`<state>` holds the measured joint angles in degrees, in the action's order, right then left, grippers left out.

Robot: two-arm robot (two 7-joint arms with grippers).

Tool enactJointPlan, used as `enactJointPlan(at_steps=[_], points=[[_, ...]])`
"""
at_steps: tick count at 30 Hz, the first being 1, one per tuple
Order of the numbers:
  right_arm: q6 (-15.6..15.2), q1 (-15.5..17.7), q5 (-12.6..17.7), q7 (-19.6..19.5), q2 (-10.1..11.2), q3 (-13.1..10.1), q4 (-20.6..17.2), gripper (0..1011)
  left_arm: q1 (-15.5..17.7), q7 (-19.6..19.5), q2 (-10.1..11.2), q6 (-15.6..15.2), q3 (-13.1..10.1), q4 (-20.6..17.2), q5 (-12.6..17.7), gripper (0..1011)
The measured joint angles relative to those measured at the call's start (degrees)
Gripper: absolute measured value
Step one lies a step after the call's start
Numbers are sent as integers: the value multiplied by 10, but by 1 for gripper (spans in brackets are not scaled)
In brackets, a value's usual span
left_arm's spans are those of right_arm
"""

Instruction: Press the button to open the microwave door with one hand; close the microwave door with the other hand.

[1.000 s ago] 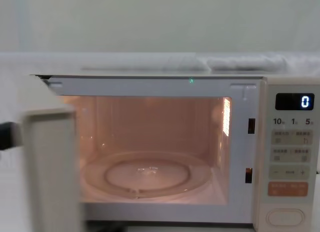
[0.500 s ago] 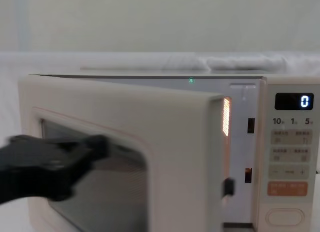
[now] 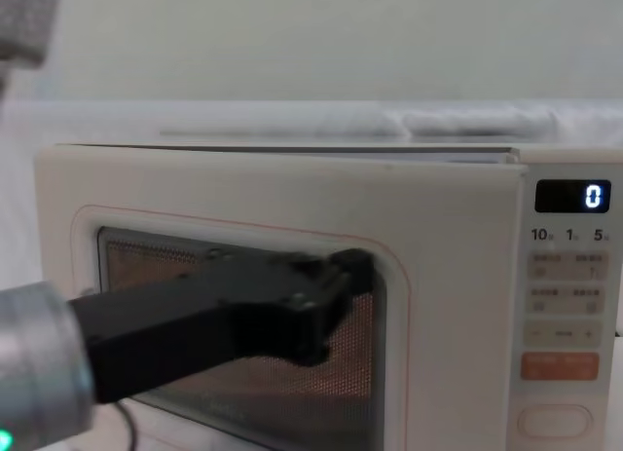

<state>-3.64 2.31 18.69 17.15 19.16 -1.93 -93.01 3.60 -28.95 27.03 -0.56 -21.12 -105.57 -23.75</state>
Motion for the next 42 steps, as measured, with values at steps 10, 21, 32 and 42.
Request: enactJointPlan(at_steps=[10, 21, 32, 42], points=[[0, 0, 0, 0, 0, 0, 0, 1002, 51, 17, -25, 1, -37, 32, 11, 0], [0, 0, 0, 0, 0, 0, 0, 1002, 83, 53, -56, -3, -45, 63, 27, 0], [0, 0, 0, 0, 0, 0, 0, 1002, 128, 38, -79, -8, -66, 100, 30, 0], [0, 0, 0, 0, 0, 0, 0, 1002, 175, 34, -106, -12, -83, 146, 34, 0]])
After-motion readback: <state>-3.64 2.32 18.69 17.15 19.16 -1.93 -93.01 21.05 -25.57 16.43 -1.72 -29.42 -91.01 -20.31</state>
